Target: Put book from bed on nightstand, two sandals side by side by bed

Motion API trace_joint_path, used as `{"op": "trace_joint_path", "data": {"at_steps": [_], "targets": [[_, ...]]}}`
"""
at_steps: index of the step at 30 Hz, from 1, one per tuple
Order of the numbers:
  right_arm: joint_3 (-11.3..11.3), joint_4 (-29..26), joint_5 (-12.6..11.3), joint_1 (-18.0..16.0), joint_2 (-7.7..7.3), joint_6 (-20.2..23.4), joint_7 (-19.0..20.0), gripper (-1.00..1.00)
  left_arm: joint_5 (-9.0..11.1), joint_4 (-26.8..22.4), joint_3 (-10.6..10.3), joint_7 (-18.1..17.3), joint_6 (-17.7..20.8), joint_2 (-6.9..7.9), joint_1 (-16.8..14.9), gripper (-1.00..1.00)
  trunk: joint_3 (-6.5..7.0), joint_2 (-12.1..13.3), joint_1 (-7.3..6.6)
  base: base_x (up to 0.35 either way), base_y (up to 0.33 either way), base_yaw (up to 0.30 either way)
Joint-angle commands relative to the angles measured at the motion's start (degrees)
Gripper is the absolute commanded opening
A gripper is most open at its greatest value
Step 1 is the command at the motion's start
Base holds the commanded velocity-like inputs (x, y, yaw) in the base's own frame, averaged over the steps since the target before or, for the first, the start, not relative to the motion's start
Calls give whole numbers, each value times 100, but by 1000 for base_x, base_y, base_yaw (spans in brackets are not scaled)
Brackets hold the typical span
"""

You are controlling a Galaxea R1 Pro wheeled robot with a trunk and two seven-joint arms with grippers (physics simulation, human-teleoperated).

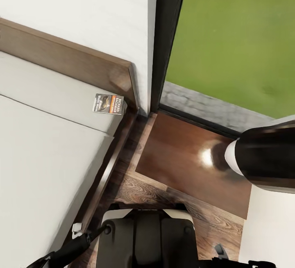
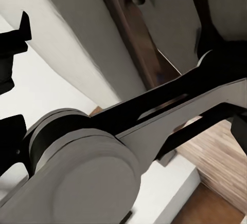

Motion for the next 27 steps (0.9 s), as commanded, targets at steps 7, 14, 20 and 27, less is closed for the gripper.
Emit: {"op": "trace_joint_path", "data": {"at_steps": [7, 14, 20, 27], "targets": [[33, 2, -56, -3, -6, 41, -2, 100, 6, 1, 6, -22, 60, 0, 0, 100, -5, -8, 3, 0, 0, 207], [34, -3, -56, -3, -6, 40, -2, 100, 6, 1, 6, -22, 60, 0, 0, 100, -5, -8, 3, 0, 0, 289], [31, -6, -56, -3, -6, 40, -2, 100, 6, 1, -1, -22, 60, -30, 0, 100, -5, -8, 3, -11, -39, 293], [35, -6, -56, -3, -6, 40, -2, 100, -2, 1, -3, -22, 60, -83, 0, 100, -5, -8, 3, -100, -119, 293]]}}
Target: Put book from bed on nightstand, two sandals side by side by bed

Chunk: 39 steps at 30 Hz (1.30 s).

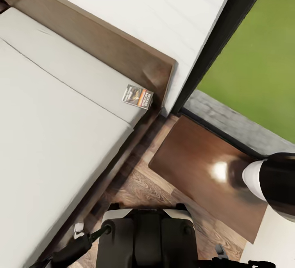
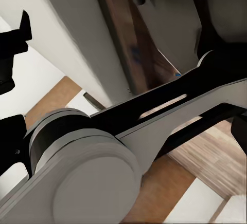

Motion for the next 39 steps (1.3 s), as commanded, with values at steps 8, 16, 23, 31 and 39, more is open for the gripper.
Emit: {"op": "trace_joint_path", "data": {"at_steps": [8, 16, 23, 31, 39], "targets": [[33, -3, -59, -1, -4, 49, -4, 100, 11, 1, 8, -24, 60, -5, -2, 100, -5, -9, 3, -15, -21, 293], [28, -20, -59, -1, -7, 49, -4, 100, 11, 6, 8, -24, 60, -5, -2, 100, -5, -9, 3, 0, -1, 293], [25, -21, -60, -1, -11, 49, -4, 100, 11, 9, 11, -24, 60, -5, -2, 100, -5, -9, 3, 0, 0, 293], [10, -35, -61, -1, -20, 49, -4, 100, 11, 8, 17, -24, 59, -5, -2, 100, -5, -9, 3, 0, 0, 293], [-295, -672, -67, -12, -24, 174, -4, 100, 11, 10, 16, -24, 59, -5, -2, 100, -5, -9, 3, 0, 0, 293]]}}
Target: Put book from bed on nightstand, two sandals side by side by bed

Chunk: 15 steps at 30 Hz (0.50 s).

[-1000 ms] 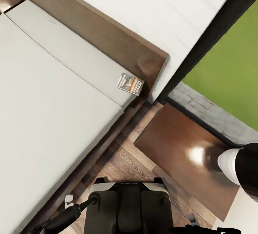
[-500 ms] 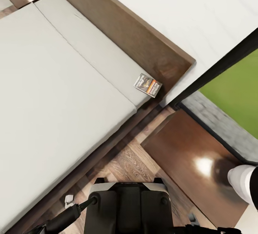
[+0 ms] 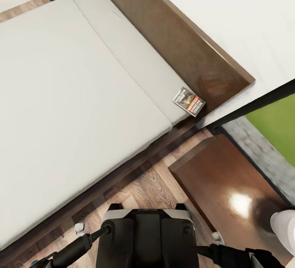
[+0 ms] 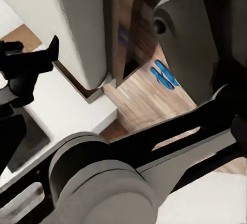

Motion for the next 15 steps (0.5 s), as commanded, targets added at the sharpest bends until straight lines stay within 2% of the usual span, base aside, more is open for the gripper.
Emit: {"op": "trace_joint_path", "data": {"at_steps": [1, 4, 5, 6, 7, 9, 11, 15], "targets": [[-173, -204, -52, -1, -7, 201, -6, 100, 4, 1, 7, -24, 61, 0, -4, 100, -6, -8, 3, 0, 0, 293], [-769, -504, -39, -5, -7, 541, -18, 100, 4, 1, 7, -20, 61, 0, -3, 100, -6, -8, 3, 0, 0, 293], [-877, -535, -37, -5, -7, 574, -21, 100, 4, 1, 7, -21, 61, 0, -3, 100, -6, -8, 3, 0, 0, 293], [-1094, -579, -34, -6, -9, 621, -28, 100, 4, 1, 7, -22, 61, 1, -3, 100, -6, -8, 3, 0, 0, 293], [-1422, -618, -29, -10, -19, 662, -34, 100, 4, 1, 7, -22, 61, 2, -2, 100, -7, -8, 3, 0, 0, 292], [-1800, -637, -23, -13, -115, 684, -47, 100, 4, 1, 7, -21, 62, 2, -2, 100, -11, -8, 3, 0, 0, 290], [-2044, -632, -21, -13, -222, 690, -62, 100, 4, 1, 7, -22, 62, 6, -2, 100, -16, -8, 3, 0, 0, 288], [-2227, -607, -19, -9, -335, 651, -88, 100, 4, 1, 7, -21, 62, 8, -2, 100, -26, -8, 3, 0, 0, 287]]}}
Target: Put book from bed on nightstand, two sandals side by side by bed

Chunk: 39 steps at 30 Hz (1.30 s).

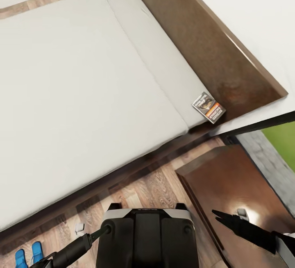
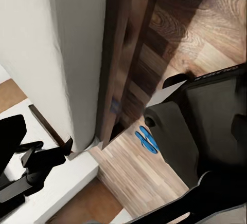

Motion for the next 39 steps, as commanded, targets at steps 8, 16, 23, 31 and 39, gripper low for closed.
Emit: {"op": "trace_joint_path", "data": {"at_steps": [8, 16, 23, 31, 39], "targets": [[-288, 53, -23, 3, -37, 25, 3, 100, 5, 2, 6, -22, 60, 0, -3, 100, -14, -8, 3, 0, 0, 87], [-307, 49, -23, 3, -35, 9, -16, 100, 14, 2, 4, -26, 60, -8, -3, 100, -14, -8, 3, 0, 0, 2], [-937, 52, -23, 3, 4, -270, -1025, 100, 9, -2, 6, -21, 60, 0, -3, 100, -14, -8, 3, 0, 0, 0], [-1543, -13, -61, -5, 25, -660, -1094, 100, -2, -6, -2, 188, 60, -6, -3, 100, -14, -8, 3, 0, 0, 0], [-1585, -23, -489, -96, 33, -668, -1151, 100, -4, -7, -10, 219, 60, -8, -3, 100, -14, -8, 3, 0, 0, 0]]}}
